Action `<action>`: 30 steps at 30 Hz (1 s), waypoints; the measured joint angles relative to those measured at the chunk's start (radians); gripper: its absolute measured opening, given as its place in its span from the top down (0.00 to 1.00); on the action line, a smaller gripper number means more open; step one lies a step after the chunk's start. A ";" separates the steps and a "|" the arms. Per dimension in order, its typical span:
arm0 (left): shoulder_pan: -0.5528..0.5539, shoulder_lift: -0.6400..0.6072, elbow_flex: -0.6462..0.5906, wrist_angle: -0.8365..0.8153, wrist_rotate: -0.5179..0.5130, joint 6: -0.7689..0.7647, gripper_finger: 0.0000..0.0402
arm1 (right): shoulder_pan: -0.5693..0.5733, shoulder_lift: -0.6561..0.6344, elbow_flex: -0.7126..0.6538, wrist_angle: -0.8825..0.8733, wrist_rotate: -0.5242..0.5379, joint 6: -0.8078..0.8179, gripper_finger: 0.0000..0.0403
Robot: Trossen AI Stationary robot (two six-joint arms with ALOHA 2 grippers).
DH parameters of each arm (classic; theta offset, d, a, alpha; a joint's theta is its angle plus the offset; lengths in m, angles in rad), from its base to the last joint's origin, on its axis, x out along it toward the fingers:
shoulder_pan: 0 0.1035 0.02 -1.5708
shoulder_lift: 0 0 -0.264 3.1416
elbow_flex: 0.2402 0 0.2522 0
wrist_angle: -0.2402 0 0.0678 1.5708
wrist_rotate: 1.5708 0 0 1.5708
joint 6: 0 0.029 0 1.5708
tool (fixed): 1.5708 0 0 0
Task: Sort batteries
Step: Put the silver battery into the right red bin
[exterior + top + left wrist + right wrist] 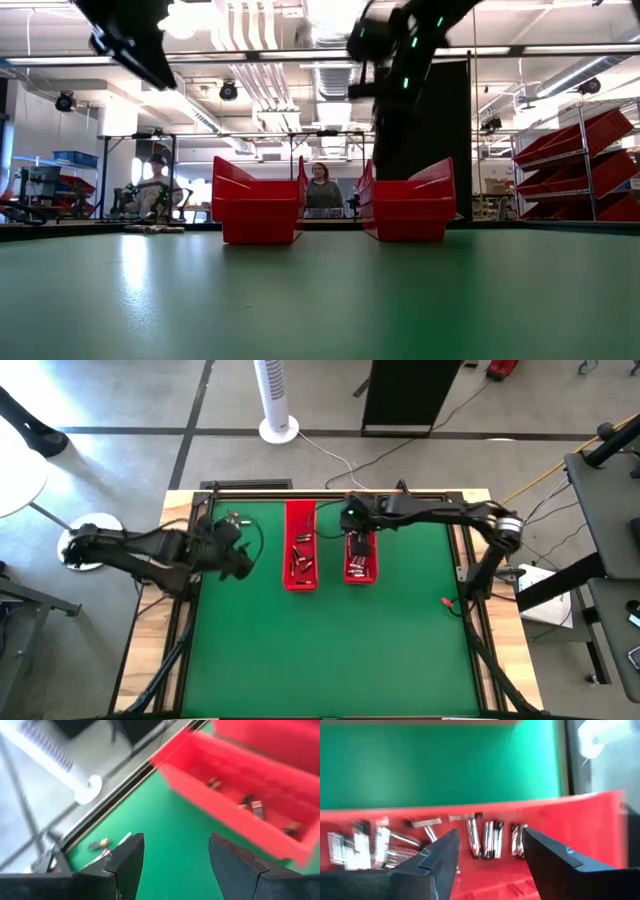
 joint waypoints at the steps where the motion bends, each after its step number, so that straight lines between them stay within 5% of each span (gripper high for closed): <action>1: 0.052 0.002 -0.004 -0.001 0.021 0.006 0.50 | 0.013 -0.031 0.000 -0.002 -0.001 0.008 0.46; 8: 0.448 0.021 -0.018 0.016 0.123 0.144 0.50 | 0.145 -0.197 -0.002 -0.003 -0.006 0.086 0.43; 17: 0.904 0.125 -0.048 0.179 0.439 0.274 0.50 | 0.304 -0.226 -0.013 0.007 -0.006 0.159 0.43; 23: 1.037 0.285 -0.054 0.189 0.451 0.301 0.50 | 0.402 -0.189 -0.030 0.021 0.000 0.194 0.43; 30: 1.049 0.428 -0.052 0.218 0.452 0.304 0.50 | 0.483 -0.181 -0.043 0.021 0.047 0.248 0.43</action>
